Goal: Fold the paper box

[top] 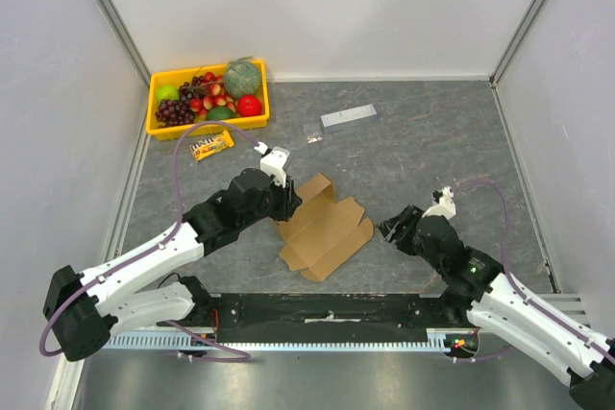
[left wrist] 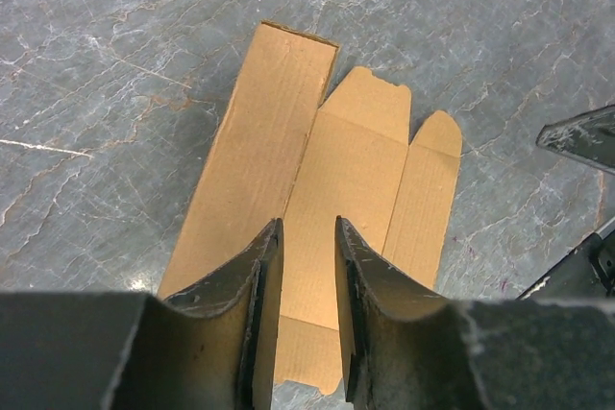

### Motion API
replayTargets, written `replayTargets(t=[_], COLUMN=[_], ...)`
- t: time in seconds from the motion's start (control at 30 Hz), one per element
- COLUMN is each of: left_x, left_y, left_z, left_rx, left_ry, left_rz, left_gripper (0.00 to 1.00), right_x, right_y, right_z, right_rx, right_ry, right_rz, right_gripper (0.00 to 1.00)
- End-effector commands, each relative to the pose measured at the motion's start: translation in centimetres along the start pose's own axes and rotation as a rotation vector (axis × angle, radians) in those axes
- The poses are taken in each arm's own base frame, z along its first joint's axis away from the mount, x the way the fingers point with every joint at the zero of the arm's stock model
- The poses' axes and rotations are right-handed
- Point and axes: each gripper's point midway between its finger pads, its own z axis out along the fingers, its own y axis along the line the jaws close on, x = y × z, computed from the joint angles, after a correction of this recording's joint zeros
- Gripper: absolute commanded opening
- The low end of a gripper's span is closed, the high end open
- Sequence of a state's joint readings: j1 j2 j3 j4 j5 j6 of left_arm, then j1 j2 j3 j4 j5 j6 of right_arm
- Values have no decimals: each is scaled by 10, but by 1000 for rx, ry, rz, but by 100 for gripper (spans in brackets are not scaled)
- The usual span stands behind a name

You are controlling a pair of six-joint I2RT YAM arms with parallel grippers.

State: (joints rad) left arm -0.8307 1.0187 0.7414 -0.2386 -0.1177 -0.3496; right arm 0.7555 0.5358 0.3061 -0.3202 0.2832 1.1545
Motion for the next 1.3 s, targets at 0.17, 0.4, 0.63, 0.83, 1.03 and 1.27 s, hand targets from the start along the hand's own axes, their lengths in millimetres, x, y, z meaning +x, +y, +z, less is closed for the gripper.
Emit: replayTargets(t=[0.17,0.4,0.63,0.83,1.03,1.27], left_x=[-12,-9,-5,-1,0,1], left_y=[-5,-5,-4,-1,1,3], left_z=[-6,-3,-1,-2,0,0], left_rx=[24,28,24,13,6,-1], left_ry=[-40,-37,-32,-28,-22,-23], left_rz=[-26,-32,-29,-29,-25,-21], left_gripper=[37,38,38,38,38,38], right_x=[54,69,93,111,127,123], right_y=[-40,-49,-51,-43,-39,-35], right_z=[0,10,18,17,18,28], right_rx=[88,109,156,132,105,98], right_ry=[159,162,173,165,158,75], right_rz=[234,273,254,304,377,393], right_gripper=[64,64,65,65,65,62])
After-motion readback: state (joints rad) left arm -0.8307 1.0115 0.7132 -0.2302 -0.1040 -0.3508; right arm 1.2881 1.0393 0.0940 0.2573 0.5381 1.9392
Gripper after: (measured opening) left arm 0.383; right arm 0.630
